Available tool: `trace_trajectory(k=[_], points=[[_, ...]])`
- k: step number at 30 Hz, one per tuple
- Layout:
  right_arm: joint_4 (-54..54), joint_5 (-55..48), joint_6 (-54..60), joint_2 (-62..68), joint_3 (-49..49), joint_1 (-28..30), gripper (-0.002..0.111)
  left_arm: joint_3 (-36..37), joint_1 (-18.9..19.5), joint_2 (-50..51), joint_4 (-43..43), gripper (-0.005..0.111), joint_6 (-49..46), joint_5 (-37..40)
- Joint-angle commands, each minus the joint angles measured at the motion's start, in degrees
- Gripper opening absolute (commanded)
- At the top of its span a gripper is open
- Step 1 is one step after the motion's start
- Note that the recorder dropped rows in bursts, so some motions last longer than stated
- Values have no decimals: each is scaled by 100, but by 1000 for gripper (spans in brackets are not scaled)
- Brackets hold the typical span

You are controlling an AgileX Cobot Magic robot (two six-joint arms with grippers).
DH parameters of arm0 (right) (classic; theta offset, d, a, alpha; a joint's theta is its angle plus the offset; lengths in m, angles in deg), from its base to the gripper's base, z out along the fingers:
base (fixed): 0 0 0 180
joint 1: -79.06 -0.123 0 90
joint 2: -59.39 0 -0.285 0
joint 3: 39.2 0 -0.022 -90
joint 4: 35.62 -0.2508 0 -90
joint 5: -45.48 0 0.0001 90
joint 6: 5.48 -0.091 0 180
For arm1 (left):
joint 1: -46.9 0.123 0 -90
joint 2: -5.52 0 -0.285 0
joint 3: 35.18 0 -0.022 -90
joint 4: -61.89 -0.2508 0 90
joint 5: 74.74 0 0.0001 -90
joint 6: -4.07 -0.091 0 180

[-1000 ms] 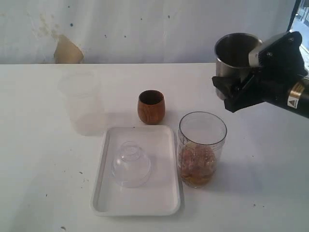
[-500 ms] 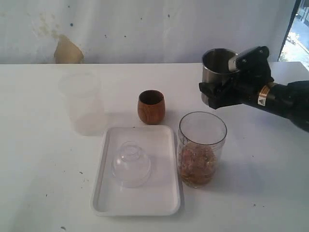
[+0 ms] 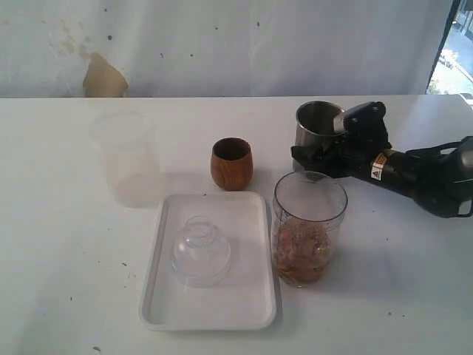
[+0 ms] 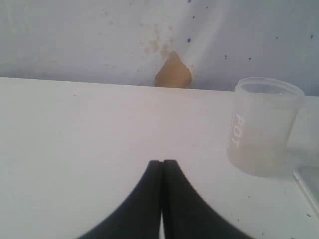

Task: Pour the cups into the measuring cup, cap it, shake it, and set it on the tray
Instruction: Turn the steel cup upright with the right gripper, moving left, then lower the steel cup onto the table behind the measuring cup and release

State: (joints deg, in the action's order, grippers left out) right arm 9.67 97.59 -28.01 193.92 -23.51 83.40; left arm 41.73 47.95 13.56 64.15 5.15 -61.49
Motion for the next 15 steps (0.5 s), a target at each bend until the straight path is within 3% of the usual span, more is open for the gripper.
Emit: trace_trajectory(k=[1, 15], points=[[-24, 67, -19, 47, -210, -88, 0, 31, -5, -25, -11, 0, -2, 12], [220, -445, -19, 70, -399, -463, 0, 31, -5, -25, -11, 0, -2, 12]])
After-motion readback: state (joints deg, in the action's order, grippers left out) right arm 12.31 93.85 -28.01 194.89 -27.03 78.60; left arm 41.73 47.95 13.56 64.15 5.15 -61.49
